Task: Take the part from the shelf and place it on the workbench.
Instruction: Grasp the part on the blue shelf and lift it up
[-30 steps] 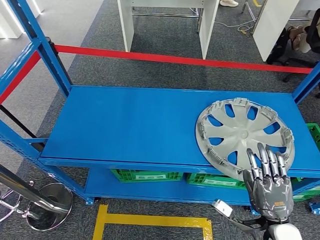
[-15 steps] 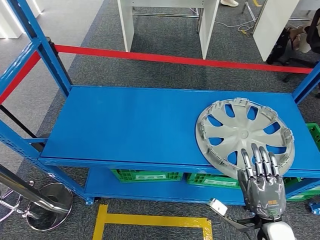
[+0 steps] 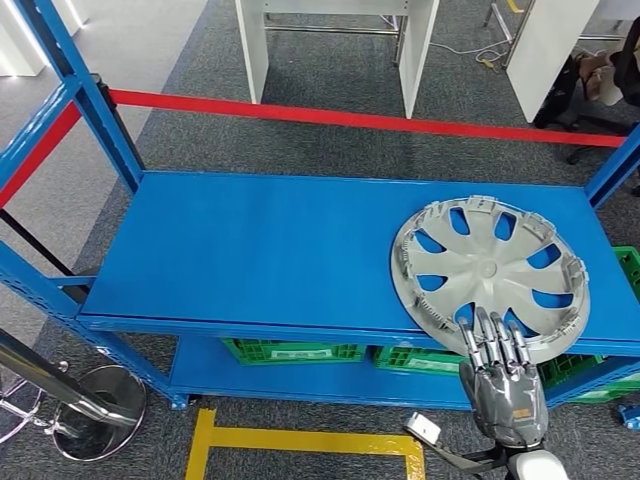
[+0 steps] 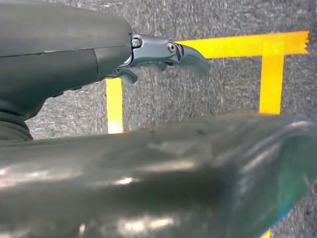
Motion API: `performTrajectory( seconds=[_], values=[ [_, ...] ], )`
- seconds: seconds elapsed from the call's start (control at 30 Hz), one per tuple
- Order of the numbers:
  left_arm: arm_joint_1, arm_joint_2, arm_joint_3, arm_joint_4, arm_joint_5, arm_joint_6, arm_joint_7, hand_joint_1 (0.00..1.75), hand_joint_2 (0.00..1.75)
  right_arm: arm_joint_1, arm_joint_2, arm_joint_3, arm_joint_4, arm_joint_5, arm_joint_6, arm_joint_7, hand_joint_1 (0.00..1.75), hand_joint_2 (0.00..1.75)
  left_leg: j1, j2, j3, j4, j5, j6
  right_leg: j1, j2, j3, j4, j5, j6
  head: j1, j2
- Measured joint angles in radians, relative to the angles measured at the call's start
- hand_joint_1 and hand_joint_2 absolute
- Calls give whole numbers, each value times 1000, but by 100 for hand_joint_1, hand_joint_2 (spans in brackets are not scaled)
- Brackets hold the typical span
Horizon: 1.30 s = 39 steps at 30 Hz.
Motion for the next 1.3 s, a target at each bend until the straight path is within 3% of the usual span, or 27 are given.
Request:
performTrajectory(
  seconds=[0.67, 1.3],
  values=[
    [-2, -4, -22, 16, 9, -13, -5, 0, 0, 3, -18, 48, 56, -4, 0, 25, 0, 175, 0, 0, 0, 0, 0, 0, 0, 0, 0, 0, 0, 0, 0, 0],
    [-7, -6, -34, 22, 9, -17, -6, 0, 0, -46, -18, 73, 122, -25, 0, -10, 0, 175, 0, 0, 0, 0, 0, 0, 0, 0, 0, 0, 0, 0, 0, 0]
  ],
)
